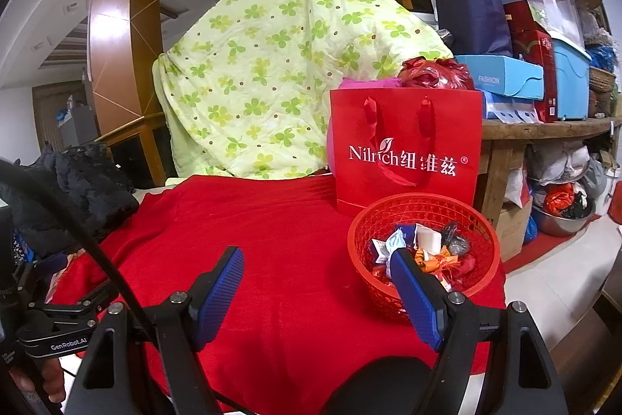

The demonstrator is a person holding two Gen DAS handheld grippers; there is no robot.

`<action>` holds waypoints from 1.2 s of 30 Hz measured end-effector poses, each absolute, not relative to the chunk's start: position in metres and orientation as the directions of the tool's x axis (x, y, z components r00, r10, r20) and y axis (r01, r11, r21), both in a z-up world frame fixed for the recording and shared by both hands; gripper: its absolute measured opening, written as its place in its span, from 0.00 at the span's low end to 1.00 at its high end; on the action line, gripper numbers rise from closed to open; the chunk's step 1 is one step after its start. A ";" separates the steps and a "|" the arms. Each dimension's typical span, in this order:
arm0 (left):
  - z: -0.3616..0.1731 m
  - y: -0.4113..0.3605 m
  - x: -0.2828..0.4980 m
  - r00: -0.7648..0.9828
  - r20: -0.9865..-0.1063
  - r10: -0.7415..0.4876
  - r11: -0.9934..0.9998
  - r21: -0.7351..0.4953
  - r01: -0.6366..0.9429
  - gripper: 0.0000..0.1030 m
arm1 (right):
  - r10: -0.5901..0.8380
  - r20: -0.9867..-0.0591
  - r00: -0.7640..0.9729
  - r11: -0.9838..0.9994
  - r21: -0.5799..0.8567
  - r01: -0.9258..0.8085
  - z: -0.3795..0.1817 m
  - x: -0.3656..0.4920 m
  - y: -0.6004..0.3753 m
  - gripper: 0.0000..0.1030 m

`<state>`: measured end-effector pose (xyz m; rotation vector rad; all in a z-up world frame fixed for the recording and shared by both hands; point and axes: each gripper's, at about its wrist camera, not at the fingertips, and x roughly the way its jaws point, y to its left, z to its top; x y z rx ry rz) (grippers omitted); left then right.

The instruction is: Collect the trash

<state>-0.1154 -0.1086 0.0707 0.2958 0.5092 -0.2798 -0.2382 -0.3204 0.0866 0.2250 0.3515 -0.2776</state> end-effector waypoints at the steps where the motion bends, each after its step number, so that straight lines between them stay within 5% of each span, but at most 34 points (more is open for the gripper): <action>1: 0.070 -0.108 -0.115 0.837 -0.514 -0.186 0.921 0.207 0.331 0.99 | -0.228 -0.368 0.901 0.937 0.167 0.305 0.086 -0.239 -0.321 0.78; 36: 0.052 -0.081 -0.098 0.821 -0.545 -0.173 0.940 0.158 0.303 0.99 | -0.228 -0.398 0.888 0.950 0.111 0.294 0.082 -0.216 -0.291 0.78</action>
